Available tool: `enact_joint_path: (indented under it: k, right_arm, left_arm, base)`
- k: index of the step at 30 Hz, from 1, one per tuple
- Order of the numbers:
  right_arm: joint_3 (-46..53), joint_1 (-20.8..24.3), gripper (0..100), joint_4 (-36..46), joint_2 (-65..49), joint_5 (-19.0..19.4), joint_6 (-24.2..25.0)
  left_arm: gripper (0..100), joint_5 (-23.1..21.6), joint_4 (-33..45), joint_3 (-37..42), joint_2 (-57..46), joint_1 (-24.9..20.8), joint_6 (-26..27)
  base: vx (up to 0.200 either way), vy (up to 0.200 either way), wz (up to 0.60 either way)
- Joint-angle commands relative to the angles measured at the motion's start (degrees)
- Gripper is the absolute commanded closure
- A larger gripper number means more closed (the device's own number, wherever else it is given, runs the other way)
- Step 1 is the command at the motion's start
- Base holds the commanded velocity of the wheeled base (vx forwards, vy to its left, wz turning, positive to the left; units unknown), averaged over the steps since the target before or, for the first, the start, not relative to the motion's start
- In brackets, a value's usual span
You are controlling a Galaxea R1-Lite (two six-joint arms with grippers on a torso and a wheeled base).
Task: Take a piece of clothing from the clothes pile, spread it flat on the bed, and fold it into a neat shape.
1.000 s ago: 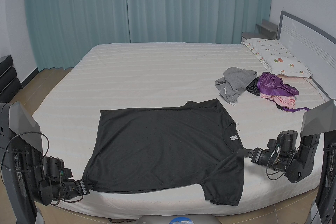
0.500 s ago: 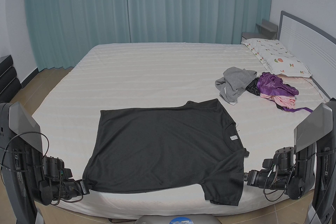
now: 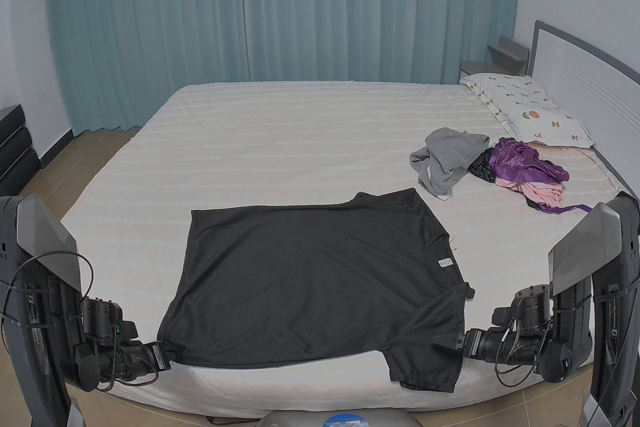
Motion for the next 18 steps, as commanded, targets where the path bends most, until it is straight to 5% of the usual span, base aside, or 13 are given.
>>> enact_joint_path:
  k: [1,2,3,18]
  right_arm:
    - [-1.46,0.60,0,-0.72,0.93,-0.19,-0.01]
    - [-1.46,0.60,0,-0.72,0.93,-0.28,-0.01]
    - [-1.46,0.68,100,-0.72,1.02,-0.28,-0.01]
    - [2.49,-0.72,100,-0.81,-1.97,-1.24,1.66]
  left_arm:
    - [100,0.01,-0.02,1.01,-0.21,-0.03,-0.19]
    - [100,0.01,-0.02,1.01,-0.21,0.06,-0.37]
    - [100,0.01,-0.02,1.01,-0.21,-0.03,-0.54]
    - [100,0.01,-0.02,1.01,-0.38,0.06,-0.80]
  base:
    - [0.000,0.000,0.00]
    - [0.000,0.000,0.00]
    - [0.000,0.000,0.00]
    - [0.000,0.000,0.00]
